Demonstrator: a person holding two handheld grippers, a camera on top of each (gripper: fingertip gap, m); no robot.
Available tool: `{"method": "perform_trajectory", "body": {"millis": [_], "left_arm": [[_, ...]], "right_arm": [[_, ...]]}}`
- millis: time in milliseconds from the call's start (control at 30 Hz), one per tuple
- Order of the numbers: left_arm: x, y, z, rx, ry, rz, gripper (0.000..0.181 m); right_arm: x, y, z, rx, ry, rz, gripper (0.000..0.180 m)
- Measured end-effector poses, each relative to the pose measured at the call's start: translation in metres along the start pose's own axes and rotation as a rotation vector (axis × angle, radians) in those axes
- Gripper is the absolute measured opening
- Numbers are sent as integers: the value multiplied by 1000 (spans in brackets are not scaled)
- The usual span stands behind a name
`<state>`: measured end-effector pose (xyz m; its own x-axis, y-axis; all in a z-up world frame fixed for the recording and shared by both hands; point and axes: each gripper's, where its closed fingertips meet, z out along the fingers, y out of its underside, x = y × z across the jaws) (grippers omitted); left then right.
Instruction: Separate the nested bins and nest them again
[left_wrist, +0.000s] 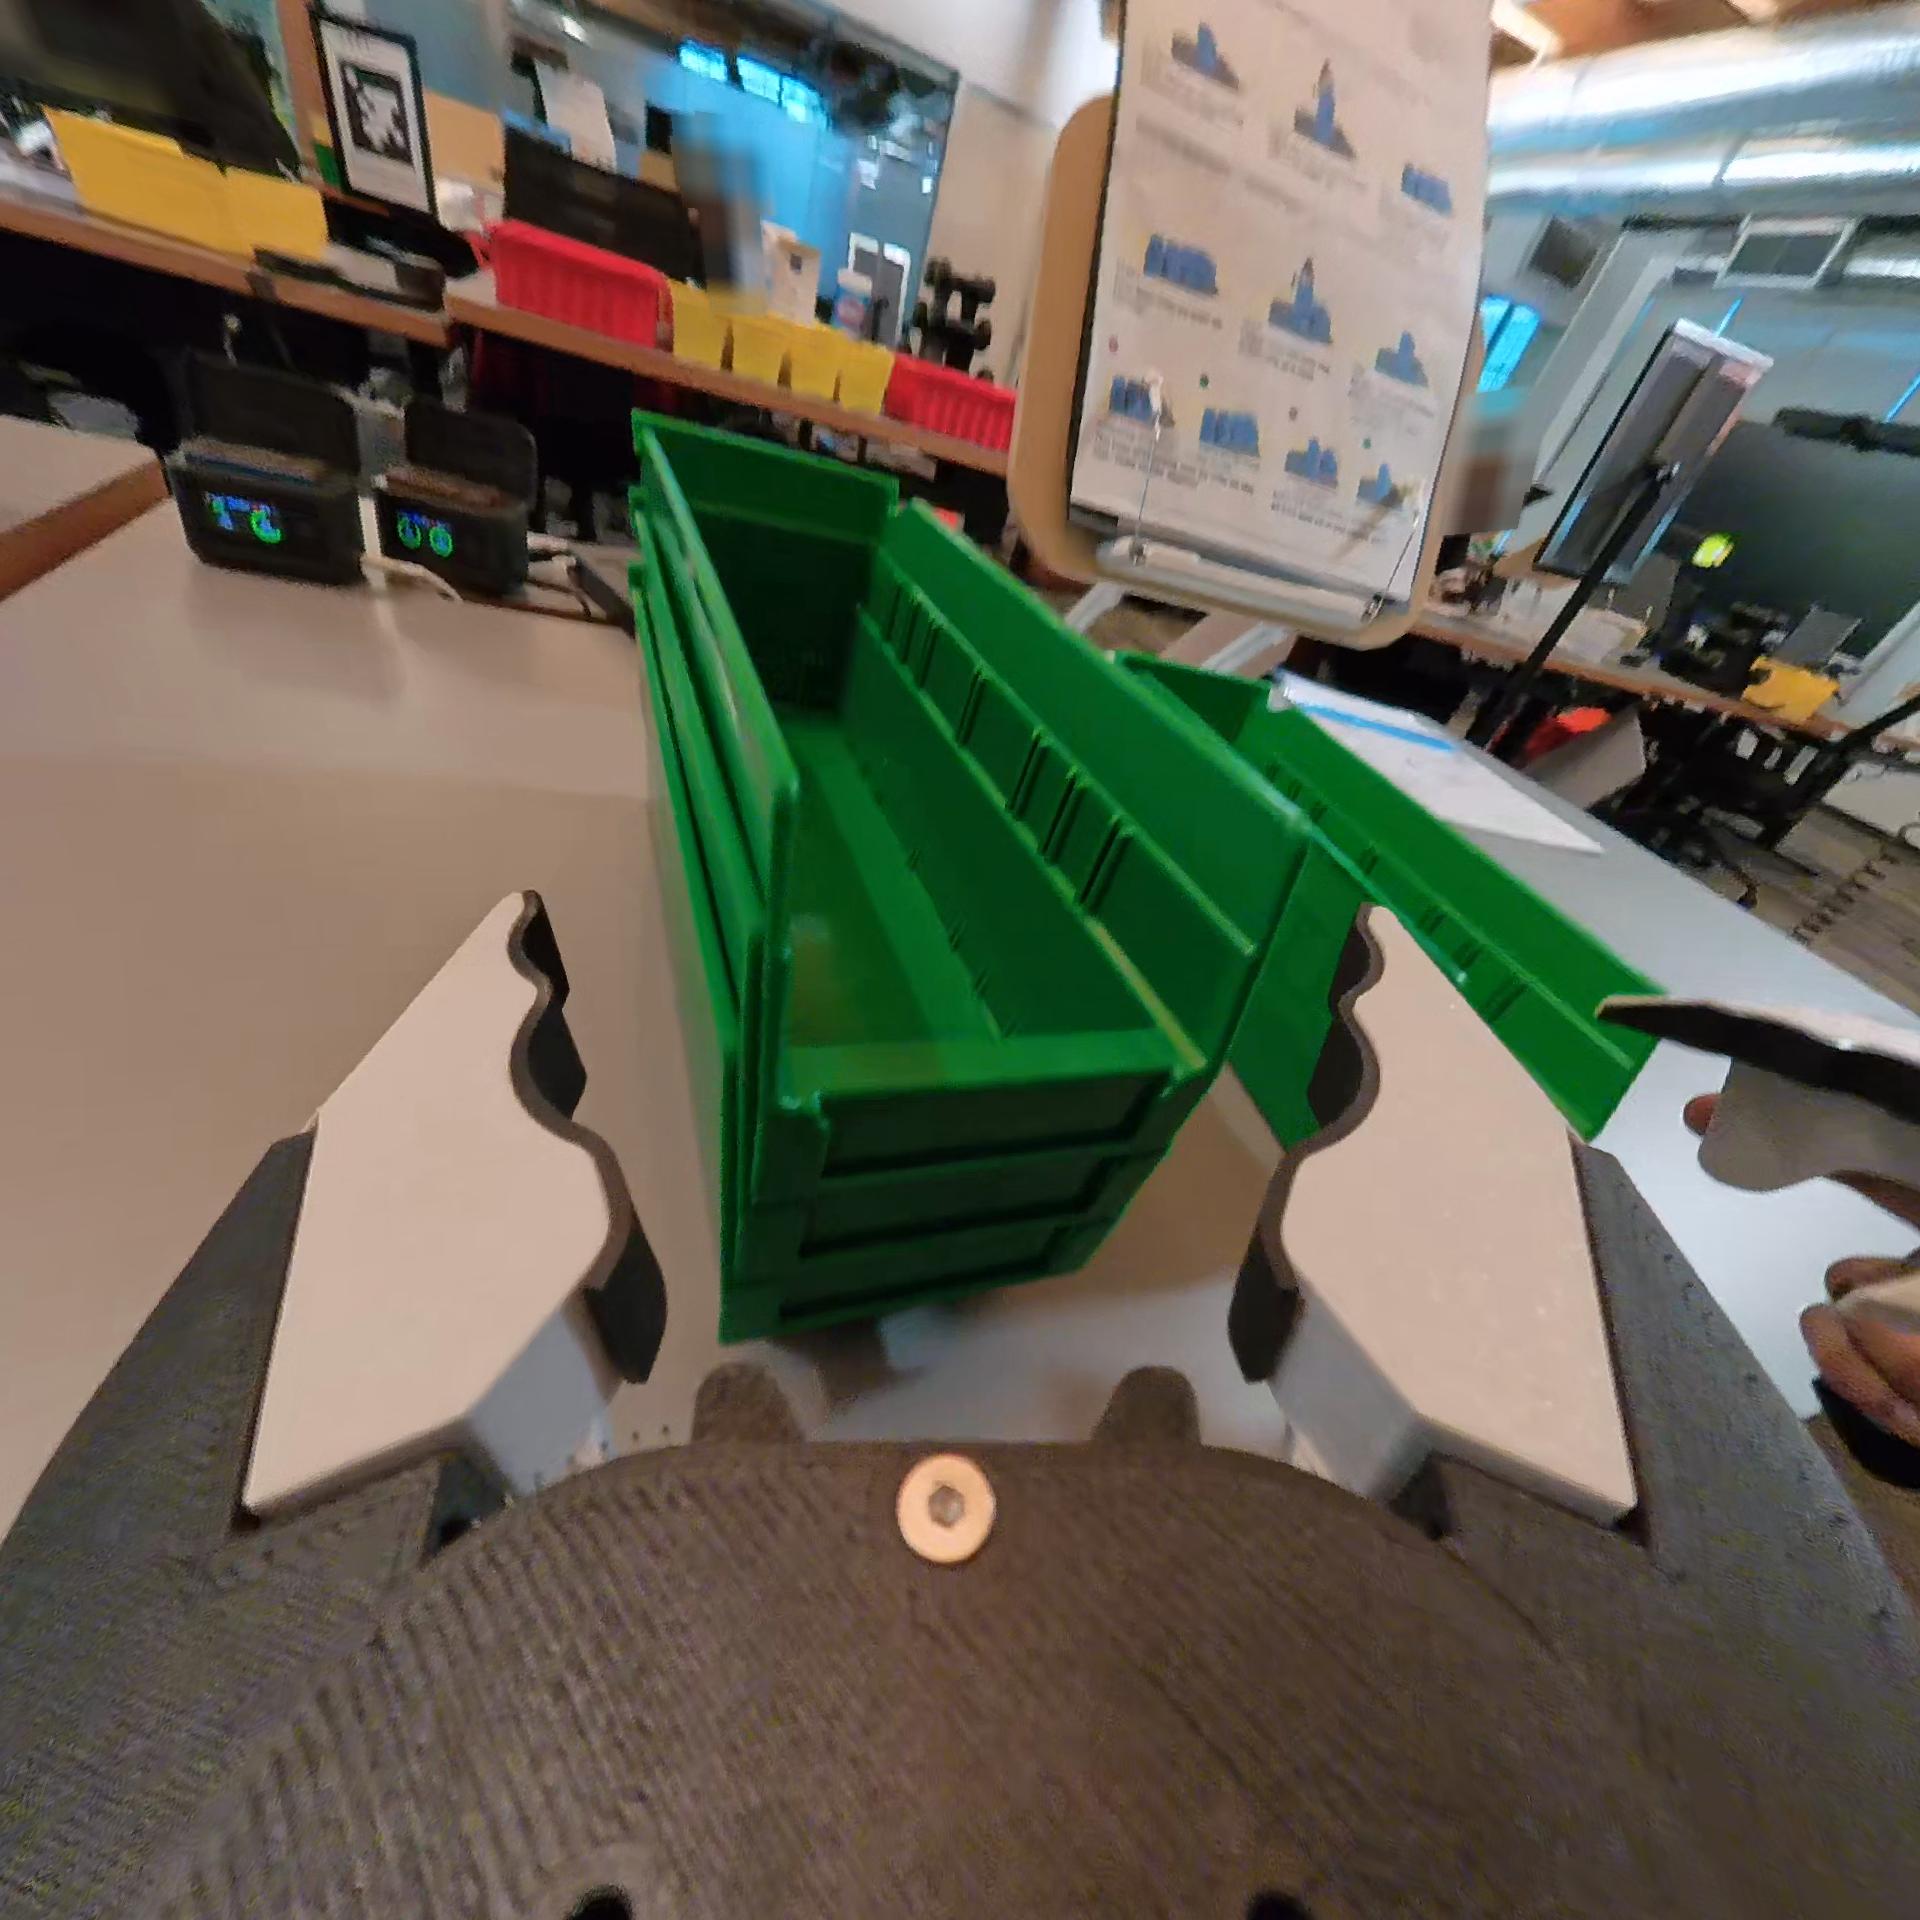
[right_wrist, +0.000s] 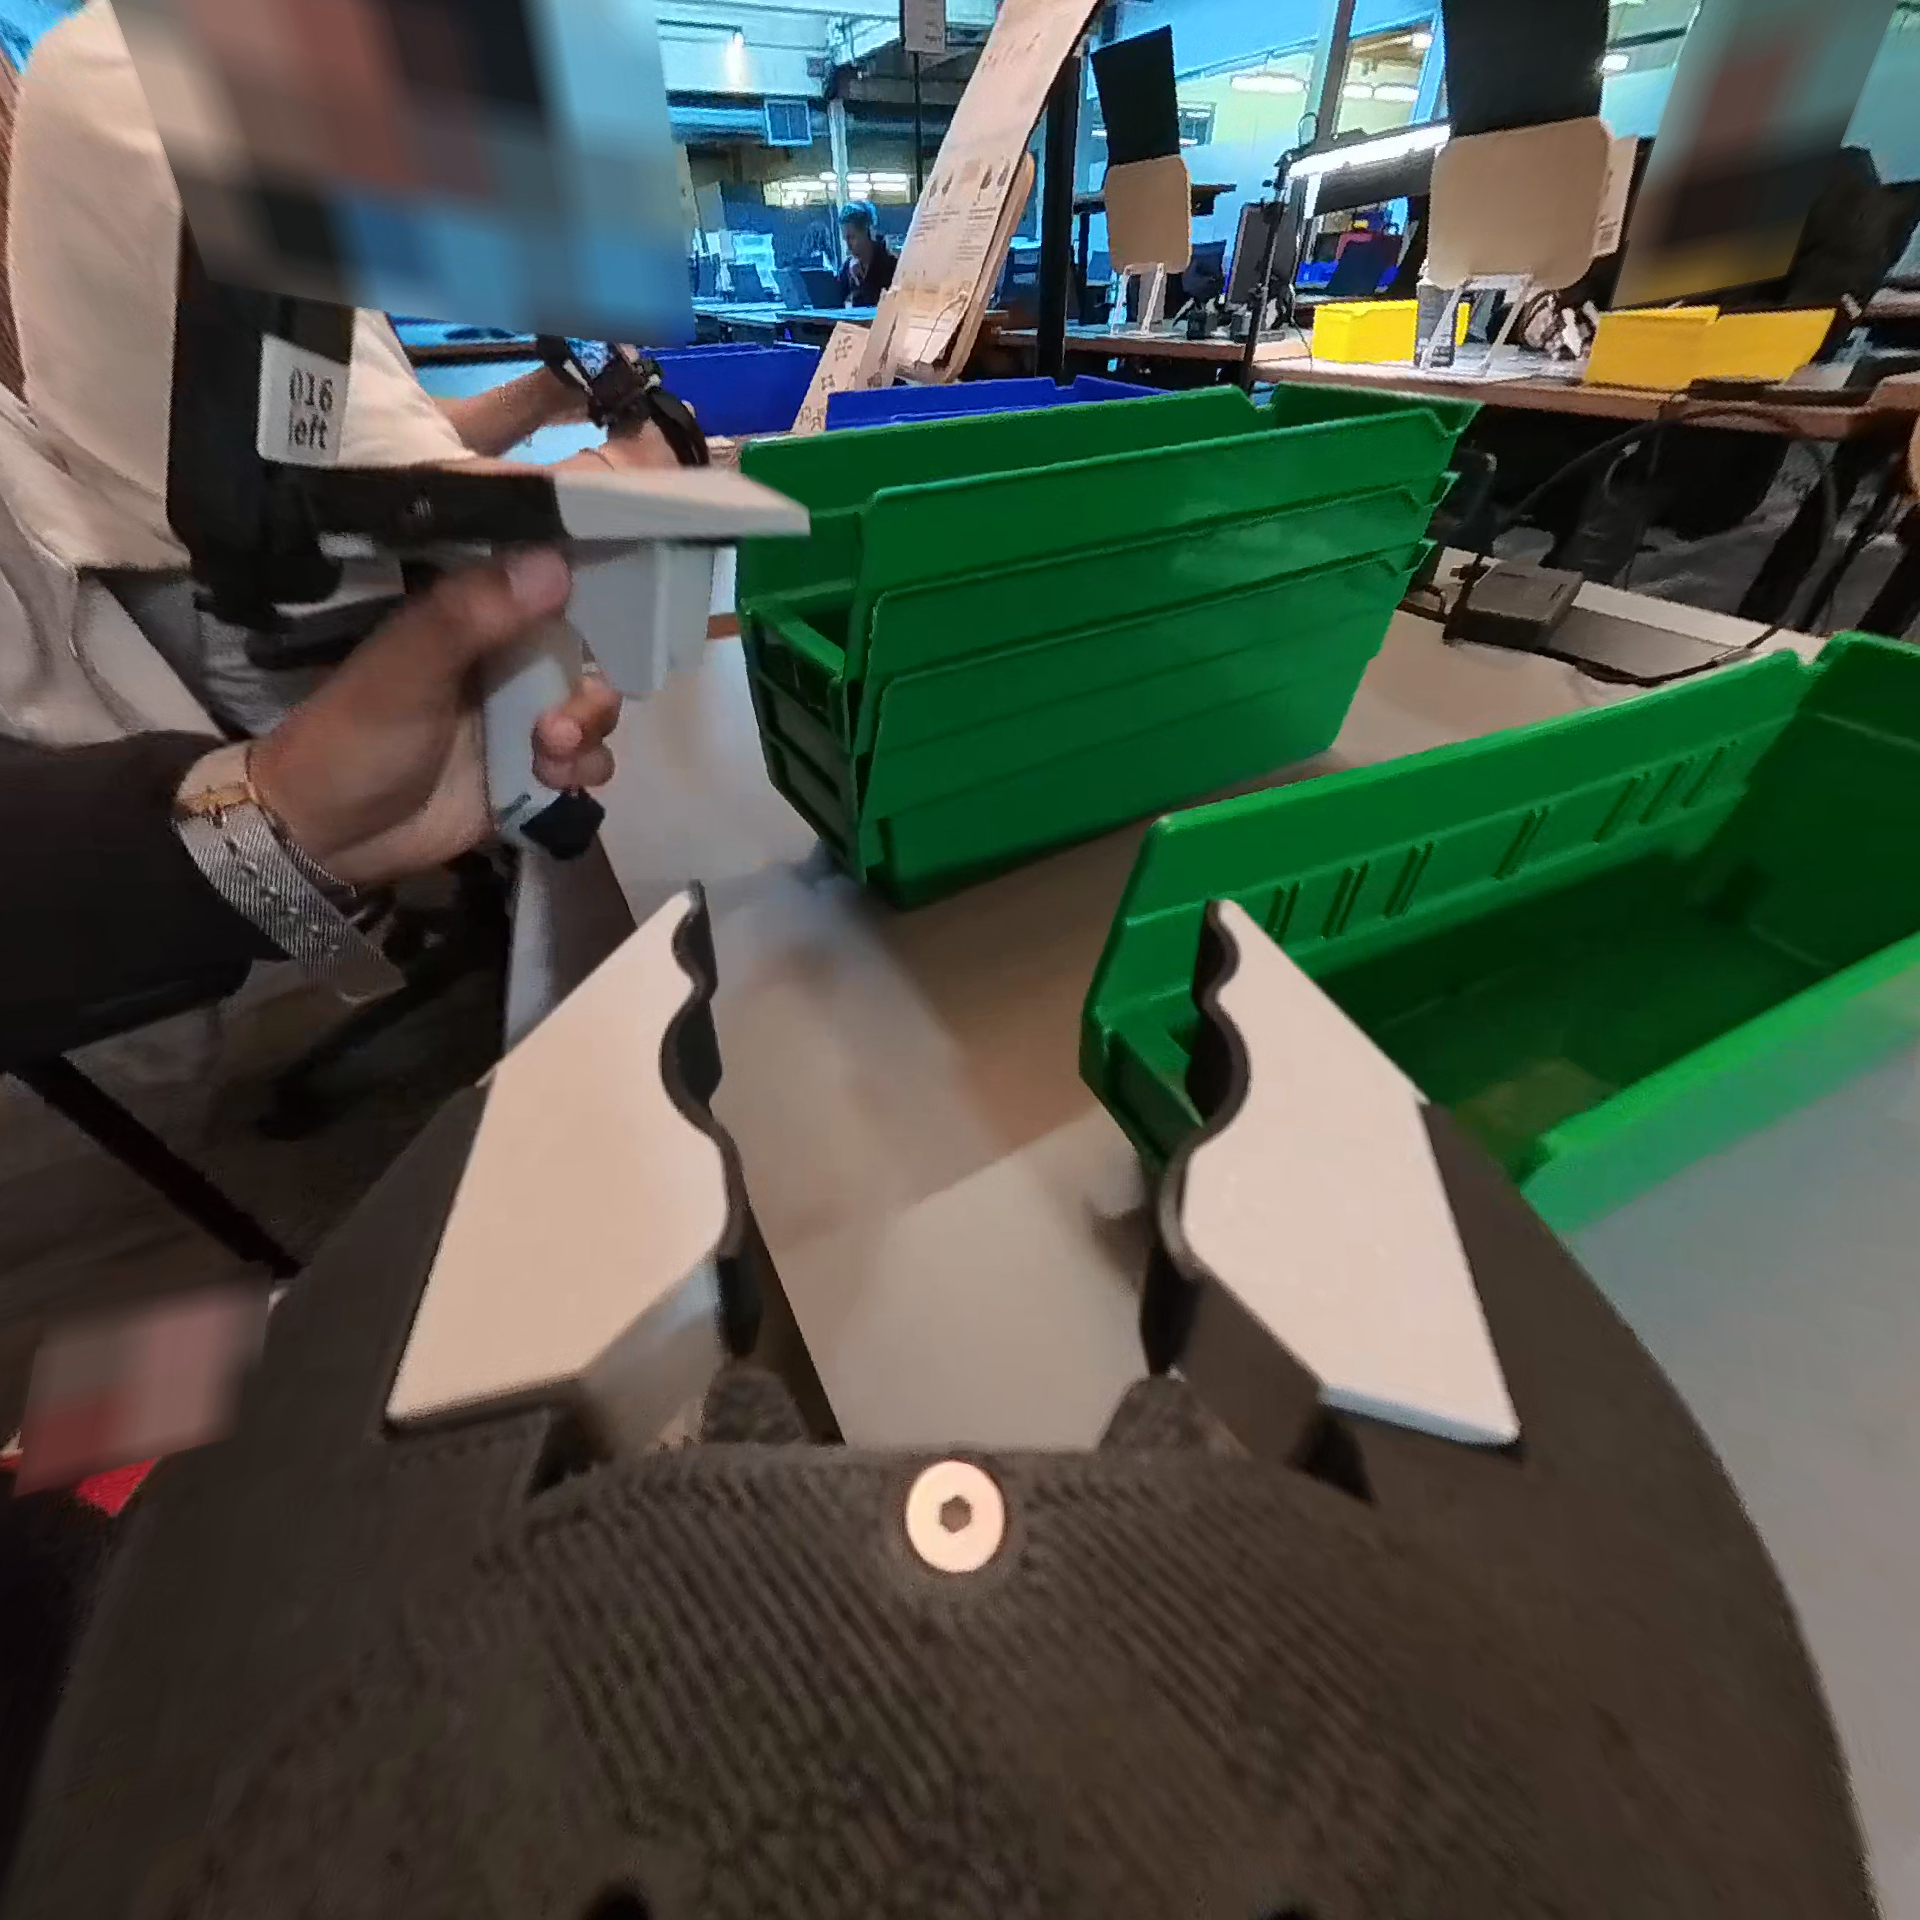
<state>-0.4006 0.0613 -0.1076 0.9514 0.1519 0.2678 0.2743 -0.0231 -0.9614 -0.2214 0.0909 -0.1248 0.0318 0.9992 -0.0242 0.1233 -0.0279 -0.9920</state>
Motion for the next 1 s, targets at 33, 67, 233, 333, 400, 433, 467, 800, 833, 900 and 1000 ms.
{"method": "perform_trajectory", "body": {"millis": [33, 67, 233, 333, 400, 433, 467, 800, 833, 900, 1000], "left_arm": [[3, -6, 1, 30, 3, -2, 143], [7, -13, 1, 61, 5, -4, 143], [25, -49, -12, 279, -12, 24, 129], [42, -43, -9, 263, 23, 40, 130], [47, -37, -4, 243, 22, 56, 134], [49, -33, 0, 219, 21, 79, 133], [49, -29, 3, 188, 16, 94, 134], [27, -32, -7, 198, -39, 146, 134], [23, -28, -7, 178, -43, 139, 136], [19, -17, -6, 129, -38, 130, 137], [16, 3, -5, 35, -19, 128, 139]], "right_arm": [[1, -1, -3, 11, 5, -17, 92], [3, -5, -8, 30, 15, -32, 90], [24, -31, -27, 82, 16, -106, 79], [36, -44, -16, -10, -77, -219, 88], [47, -55, 3, -105, -141, -301, 111], [49, -62, 15, -150, -193, -337, 112], [51, -68, 27, -196, -250, -381, 114], [42, -96, 156, -646, -685, -1075, 113], [40, -94, 165, -696, -717, -1124, 114], [41, -86, 178, -815, -769, -1215, 116], [56, -76, 187, -994, -808, -1381, 118]]}}
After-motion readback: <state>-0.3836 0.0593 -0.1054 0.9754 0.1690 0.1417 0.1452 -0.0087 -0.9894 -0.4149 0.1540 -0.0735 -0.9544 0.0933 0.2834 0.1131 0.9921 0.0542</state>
